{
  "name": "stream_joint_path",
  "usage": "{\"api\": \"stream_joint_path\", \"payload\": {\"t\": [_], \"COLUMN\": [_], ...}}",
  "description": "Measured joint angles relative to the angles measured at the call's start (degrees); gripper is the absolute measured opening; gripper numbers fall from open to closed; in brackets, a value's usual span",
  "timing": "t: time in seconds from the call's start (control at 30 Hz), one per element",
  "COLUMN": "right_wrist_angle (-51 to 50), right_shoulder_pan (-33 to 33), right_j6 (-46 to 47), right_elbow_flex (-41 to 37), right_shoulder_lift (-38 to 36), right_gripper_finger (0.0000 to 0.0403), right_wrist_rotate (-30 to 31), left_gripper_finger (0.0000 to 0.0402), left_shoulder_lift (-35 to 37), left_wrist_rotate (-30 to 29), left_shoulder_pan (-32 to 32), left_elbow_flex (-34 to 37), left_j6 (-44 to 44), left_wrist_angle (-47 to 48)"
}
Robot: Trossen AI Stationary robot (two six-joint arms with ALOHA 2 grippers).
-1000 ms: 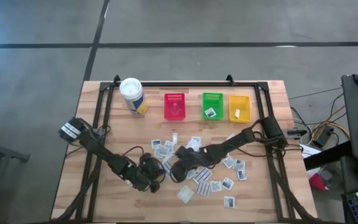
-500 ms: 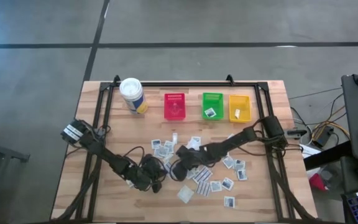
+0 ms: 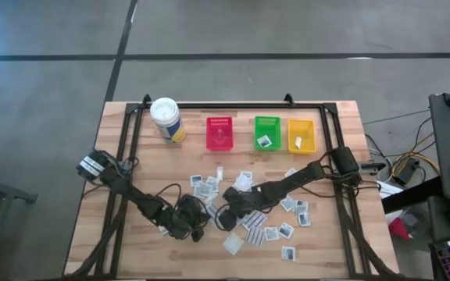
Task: Pick & Place First Aid Supplies
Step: Put the blue bandage in the red bin
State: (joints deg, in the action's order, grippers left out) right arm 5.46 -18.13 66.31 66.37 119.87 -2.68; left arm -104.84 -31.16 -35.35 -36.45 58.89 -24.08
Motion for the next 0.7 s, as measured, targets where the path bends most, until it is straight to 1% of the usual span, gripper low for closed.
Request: {"api": "stream_joint_path", "payload": {"t": [0.17,0.33,0.47,0.7], "right_wrist_angle": [-0.3,-0.15,0.78,1.6], "right_shoulder_pan": [-0.37,-0.42,-0.51,-0.42], "right_j6": [1.27,1.37,2.54,2.46], "right_elbow_flex": [-0.05,-0.11,-0.13,-0.13], "right_shoulder_lift": [0.0,0.06,1.41,1.95], "right_gripper_finger": [0.0164,0.0164,0.0164,0.0162], "right_wrist_rotate": [0.19,1.9,3.56,3.76], "left_gripper_finger": [0.0,0.0,0.0,0.0], "left_shoulder_lift": [-0.02,-0.04,-0.07,-0.07], "left_wrist_rotate": [0.0,-0.38,-0.94,-0.91], "left_shoulder_pan": [0.0,-0.02,-0.11,-0.09], "left_elbow_flex": [0.0,0.02,0.07,0.07], "left_j6": [-0.26,-0.36,-2.16,-2.88], "left_wrist_angle": [0.01,-0.9,-1.38,-1.49]}}
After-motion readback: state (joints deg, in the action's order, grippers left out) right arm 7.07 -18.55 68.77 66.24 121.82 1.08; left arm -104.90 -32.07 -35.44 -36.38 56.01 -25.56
